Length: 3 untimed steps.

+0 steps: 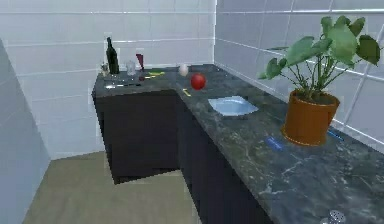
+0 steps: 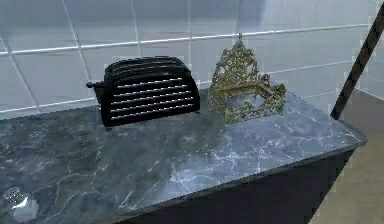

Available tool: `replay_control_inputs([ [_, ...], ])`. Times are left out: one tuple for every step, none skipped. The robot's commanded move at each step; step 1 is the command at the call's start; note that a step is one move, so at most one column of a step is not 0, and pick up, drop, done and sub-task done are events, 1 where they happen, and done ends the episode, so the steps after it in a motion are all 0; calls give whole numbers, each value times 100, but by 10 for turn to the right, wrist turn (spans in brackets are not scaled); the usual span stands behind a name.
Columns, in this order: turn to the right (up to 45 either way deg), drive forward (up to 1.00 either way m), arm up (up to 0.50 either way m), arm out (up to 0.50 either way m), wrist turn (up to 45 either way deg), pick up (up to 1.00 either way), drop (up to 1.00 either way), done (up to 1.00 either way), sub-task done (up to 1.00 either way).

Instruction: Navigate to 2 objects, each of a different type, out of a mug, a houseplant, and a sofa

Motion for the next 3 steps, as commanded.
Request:
replay_control_inputs([
  [0, 5, 0, 0, 0, 0, 0, 0, 0],
  [330, 0, 0, 0, 0, 0, 0, 0, 0],
  [0, 0, 0, 0, 0, 0, 0, 100, 0],
])
